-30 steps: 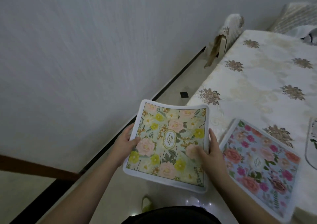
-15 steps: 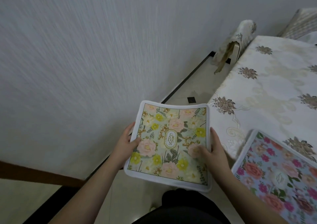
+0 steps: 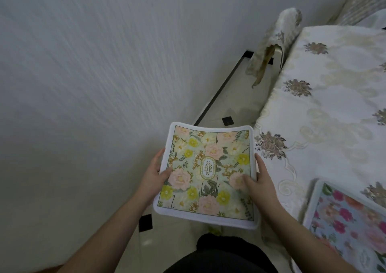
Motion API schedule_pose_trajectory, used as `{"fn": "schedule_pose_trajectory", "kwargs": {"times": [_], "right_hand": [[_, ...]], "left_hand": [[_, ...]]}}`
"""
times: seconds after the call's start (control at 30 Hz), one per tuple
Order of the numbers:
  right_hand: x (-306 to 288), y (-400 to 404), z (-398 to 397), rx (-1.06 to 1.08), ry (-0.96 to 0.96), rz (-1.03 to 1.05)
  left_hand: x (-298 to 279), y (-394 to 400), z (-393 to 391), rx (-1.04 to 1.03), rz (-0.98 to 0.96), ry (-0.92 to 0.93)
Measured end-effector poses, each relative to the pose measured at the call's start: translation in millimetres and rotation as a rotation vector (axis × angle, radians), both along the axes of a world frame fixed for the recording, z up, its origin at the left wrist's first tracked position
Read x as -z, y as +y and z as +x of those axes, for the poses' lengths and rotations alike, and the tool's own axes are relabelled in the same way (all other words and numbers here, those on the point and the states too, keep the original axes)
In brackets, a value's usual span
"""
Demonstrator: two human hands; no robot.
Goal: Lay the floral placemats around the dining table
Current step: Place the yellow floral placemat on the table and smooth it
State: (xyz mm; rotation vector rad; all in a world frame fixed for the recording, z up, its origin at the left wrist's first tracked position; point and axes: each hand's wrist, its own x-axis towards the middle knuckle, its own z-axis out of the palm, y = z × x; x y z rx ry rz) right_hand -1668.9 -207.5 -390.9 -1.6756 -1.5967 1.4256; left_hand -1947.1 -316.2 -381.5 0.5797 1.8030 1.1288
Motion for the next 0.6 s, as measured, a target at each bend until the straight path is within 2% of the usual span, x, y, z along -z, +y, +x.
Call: {"fn": "schedule_pose_trajectory", "kwargs": {"times": [0.33, 0.6], "right_hand": [[4, 66, -21, 0.024, 0.003, -0.007], [2, 97, -31, 0.103, -0.007, -0.005]], "left_hand": [[-7, 82, -21, 0.058, -0.057, 0.141], [-10, 136, -34, 0.132, -0.045, 0.154]]}}
